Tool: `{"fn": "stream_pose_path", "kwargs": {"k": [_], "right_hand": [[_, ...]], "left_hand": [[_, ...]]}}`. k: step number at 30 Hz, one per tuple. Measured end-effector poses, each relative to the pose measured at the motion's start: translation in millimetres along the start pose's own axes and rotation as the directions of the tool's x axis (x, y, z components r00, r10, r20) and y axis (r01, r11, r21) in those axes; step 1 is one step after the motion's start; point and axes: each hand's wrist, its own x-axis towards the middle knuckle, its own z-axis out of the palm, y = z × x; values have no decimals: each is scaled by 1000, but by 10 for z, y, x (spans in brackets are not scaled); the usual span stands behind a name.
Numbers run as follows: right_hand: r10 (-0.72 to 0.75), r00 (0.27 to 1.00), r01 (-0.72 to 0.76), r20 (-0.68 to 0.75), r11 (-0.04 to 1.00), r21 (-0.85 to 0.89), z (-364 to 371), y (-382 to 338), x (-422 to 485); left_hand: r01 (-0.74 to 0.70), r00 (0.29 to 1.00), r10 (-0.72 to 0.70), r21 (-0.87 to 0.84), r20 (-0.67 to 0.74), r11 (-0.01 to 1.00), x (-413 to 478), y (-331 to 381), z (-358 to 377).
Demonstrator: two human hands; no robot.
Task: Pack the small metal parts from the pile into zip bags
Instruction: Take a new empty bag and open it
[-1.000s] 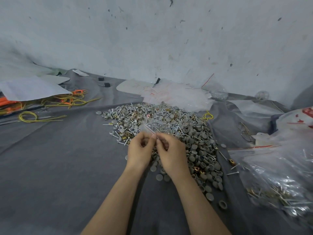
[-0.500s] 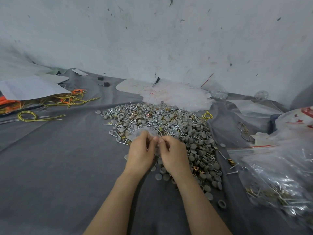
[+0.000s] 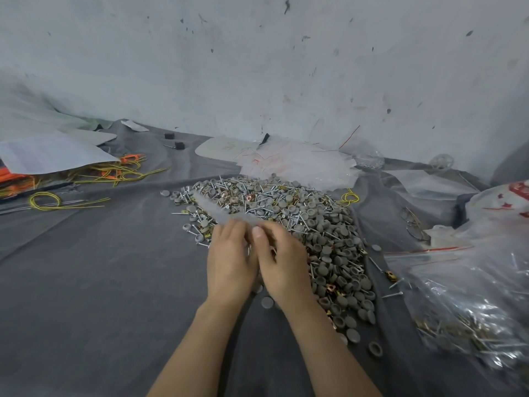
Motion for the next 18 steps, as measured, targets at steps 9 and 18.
{"fn": "stream_pose_path", "kwargs": {"k": [9,18], "right_hand": [[351,861,-460,368,233,857,-276,24,214],[241,832,-490,499,-102,866,-216,-179,230]], "left_hand": [[-58,997,42,-293,-60,954,-40,140,100],[607,740,-146,-745,657,-278,102,474,48]]}}
